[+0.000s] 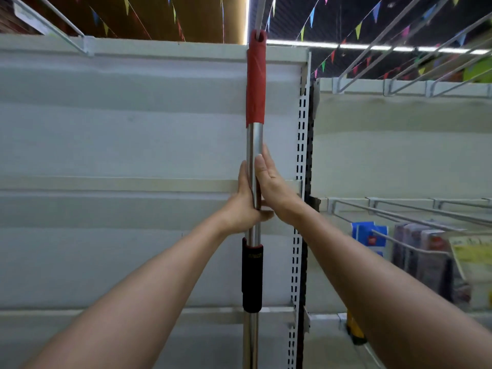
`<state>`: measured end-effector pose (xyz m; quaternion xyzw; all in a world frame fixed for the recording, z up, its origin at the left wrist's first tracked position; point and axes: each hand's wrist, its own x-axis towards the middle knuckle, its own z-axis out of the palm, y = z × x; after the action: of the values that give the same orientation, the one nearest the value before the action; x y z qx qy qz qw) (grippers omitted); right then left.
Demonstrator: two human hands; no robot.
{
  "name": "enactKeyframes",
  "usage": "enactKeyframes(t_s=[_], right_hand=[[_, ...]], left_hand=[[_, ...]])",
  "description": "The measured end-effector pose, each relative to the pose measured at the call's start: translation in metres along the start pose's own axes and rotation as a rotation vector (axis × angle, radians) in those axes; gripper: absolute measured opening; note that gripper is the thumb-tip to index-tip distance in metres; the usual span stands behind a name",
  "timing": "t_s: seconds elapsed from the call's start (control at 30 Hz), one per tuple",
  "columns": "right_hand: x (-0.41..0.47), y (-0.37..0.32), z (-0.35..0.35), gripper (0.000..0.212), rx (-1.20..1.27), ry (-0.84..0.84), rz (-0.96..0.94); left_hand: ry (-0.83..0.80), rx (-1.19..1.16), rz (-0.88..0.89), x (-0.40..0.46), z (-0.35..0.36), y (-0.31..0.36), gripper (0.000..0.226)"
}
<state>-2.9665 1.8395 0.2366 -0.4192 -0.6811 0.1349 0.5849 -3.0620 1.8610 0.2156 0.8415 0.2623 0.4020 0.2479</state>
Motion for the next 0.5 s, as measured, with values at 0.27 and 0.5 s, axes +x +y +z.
enactKeyframes(t_s=[0.27,0.5], right_hand=[[-0.005,0.006,0.001,0.052,0.031,-0.01,-0.019],[-0.03,0.026,0.007,0.061,0.131,-0.108,0.083]], left_hand=[[-0.129,-0.115,-0.059,-0.013,-0.008,-0.006,0.111],[-0.187,-0.147,-0.094,-0.037,0.006,-0.019,0.107]])
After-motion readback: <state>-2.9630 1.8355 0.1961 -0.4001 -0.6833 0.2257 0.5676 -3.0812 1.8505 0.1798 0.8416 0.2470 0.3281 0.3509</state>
